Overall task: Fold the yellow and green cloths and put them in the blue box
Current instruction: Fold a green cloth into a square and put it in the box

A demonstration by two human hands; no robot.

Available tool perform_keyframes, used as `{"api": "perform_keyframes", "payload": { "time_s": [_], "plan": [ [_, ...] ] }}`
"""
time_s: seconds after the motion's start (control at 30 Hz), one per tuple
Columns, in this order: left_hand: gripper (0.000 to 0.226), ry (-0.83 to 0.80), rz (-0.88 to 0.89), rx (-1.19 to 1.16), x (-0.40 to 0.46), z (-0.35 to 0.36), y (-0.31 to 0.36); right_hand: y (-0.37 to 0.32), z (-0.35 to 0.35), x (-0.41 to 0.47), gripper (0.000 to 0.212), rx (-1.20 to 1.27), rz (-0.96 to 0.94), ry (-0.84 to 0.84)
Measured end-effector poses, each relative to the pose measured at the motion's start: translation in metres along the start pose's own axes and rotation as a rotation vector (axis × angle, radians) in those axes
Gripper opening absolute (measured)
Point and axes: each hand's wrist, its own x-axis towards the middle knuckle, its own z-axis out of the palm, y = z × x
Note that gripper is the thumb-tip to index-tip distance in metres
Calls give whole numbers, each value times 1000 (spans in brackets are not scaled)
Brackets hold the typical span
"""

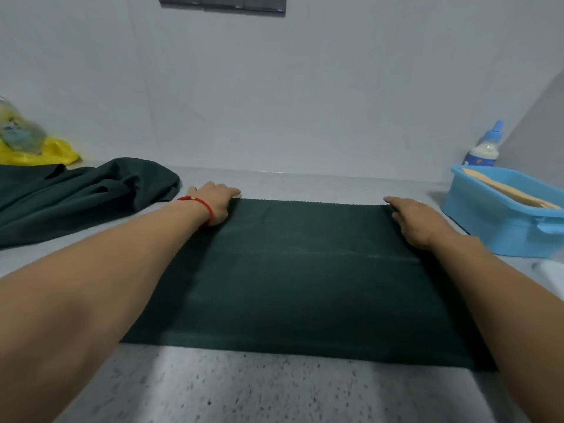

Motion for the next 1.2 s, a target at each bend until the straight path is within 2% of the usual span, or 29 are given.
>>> {"api": "perform_keyframes", "payload": {
  "time_s": [0.17,0.37,0.47,0.57,0.7,0.8,0.9,1.0,1.1,1.2],
  "plan": [
    [50,38,0,80,12,-6,4,-3,-5,14,50,-111,-15,-4],
    [15,273,90,54,-17,-14,-4,-5,-22,-19,16,-155,-98,260],
    [19,341,127,17,-44,-22,-10,-5,-39,-52,17,-141,-153,329],
    [18,414,121,-43,-78,-28,-12,-8,-53,-85,17,-171,-143,299],
    [20,459,76,-183,-127,-20,-11,-9,-54,-133,12,-85,-148,294],
    [22,538,136,-299,-166,-9,-9,-7,-49,-169,6,-32,-151,338],
    [24,614,197,-364,-209,1,-7,-6,-40,-205,13,-30,-121,386],
    [34,662,225,-328,-241,12,-10,-3,-29,-232,18,16,-61,385],
    [45,617,223,-236,-265,26,-14,0,-17,-253,24,84,-40,344],
    [51,621,238,-259,-273,34,-17,1,-11,-262,25,140,-39,398]
  ]
}}
